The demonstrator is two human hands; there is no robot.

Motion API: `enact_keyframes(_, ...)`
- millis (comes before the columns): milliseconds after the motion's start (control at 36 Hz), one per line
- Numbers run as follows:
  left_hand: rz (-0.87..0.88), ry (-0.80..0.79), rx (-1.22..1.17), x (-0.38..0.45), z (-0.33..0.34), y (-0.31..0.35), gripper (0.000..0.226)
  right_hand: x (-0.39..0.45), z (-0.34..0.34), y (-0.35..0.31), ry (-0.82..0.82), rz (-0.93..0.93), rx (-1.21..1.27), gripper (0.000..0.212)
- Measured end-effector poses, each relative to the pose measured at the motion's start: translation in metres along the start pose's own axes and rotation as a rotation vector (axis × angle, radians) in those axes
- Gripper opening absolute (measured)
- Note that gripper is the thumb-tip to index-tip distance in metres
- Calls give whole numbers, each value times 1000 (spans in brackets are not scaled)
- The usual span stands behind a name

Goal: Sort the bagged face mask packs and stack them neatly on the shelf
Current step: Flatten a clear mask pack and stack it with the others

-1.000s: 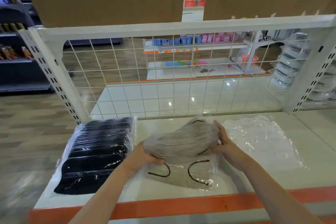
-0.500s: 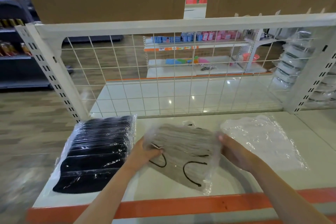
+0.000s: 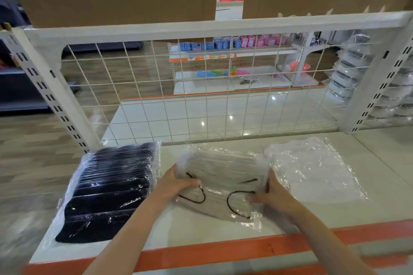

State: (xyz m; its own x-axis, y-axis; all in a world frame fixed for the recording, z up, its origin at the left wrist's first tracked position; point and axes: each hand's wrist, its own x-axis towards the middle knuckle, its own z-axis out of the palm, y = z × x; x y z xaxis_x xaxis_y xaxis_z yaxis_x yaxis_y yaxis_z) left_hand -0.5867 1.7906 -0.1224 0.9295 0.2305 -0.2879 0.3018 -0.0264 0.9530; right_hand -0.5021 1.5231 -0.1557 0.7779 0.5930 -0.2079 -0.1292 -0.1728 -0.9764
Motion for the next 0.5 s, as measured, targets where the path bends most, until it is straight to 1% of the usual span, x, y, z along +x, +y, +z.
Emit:
enact_keyframes(28,10,-71,-27,-4,1,2,57,-1,4,-7,74,-6,68,78)
enact_keyframes(56,20,-134,-50,-8,2,5,53,0,4,-10,92,-16,119,62)
enact_keyframes(83,30,-187,-82,-12,3,7,54,-1,5,-14,89,-30,169,55)
enact_keyframes(139,38,-215,-131,-13,1,6,59,-1,2,-15,40,-62,180,52)
enact_keyframes(167,37,-217,-134,-12,-1,5,64,0,-2,-11,48,-60,151,54)
enact_keyframes(194,24,-229,-124,-10,-4,4,70,-1,-5,-11,38,-42,123,61)
enact_keyframes(222,1,-248,-107,-10,-8,3,74,-2,-9,-10,10,-15,100,68)
enact_keyframes(306,-76,-316,-42,-9,-16,-1,81,-6,-13,-13,-104,32,4,76)
enact_keyframes(333,-101,-339,-28,-10,-16,-2,80,-7,-14,-15,-134,46,-10,80)
enact_keyframes(389,-131,-373,-22,-11,-16,-3,68,-8,-14,-16,-195,64,14,86)
enact_keyframes(444,-157,-390,-65,-13,-14,-2,55,-7,-14,-15,-248,79,58,89)
enact_keyframes(500,-174,-369,-143,-14,-13,-3,46,-8,-13,-17,-273,73,111,91)
